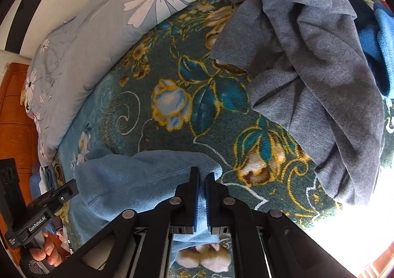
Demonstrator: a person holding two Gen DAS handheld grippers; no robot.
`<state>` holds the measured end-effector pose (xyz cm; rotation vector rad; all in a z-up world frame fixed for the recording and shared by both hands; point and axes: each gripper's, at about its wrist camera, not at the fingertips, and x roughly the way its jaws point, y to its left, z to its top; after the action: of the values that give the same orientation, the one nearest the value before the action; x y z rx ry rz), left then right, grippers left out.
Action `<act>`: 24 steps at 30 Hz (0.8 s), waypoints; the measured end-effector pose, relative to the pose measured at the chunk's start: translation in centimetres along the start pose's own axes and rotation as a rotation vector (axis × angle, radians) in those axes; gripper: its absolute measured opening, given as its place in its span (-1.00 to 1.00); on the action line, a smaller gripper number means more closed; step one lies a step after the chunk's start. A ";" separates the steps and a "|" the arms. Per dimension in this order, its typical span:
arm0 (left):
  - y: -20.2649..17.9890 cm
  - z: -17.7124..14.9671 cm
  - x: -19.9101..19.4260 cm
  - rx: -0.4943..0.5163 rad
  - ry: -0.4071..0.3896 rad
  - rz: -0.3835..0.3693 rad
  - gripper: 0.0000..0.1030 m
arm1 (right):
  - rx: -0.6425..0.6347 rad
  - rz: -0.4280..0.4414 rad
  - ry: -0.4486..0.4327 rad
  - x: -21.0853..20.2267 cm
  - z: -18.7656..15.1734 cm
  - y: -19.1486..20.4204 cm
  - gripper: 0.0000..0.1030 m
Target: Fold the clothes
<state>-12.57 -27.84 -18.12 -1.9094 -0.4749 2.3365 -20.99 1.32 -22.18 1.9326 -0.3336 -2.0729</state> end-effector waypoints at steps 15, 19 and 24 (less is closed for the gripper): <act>10.8 -0.2 -1.7 -0.081 0.025 0.120 0.11 | -0.054 -0.122 -0.008 -1.0 -0.7 1.1 -0.20; 11.7 0.1 -1.5 -0.047 0.046 0.131 0.15 | -0.053 -0.138 -0.058 -3.0 -1.3 1.7 0.40; 11.5 0.9 0.0 0.016 0.072 0.126 0.29 | -0.081 -0.108 -0.081 -4.5 -1.0 3.7 0.40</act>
<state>-11.99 -38.91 -21.36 -2.0643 -0.3381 2.3279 -19.56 -0.44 -16.71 1.8620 -0.1624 -2.2014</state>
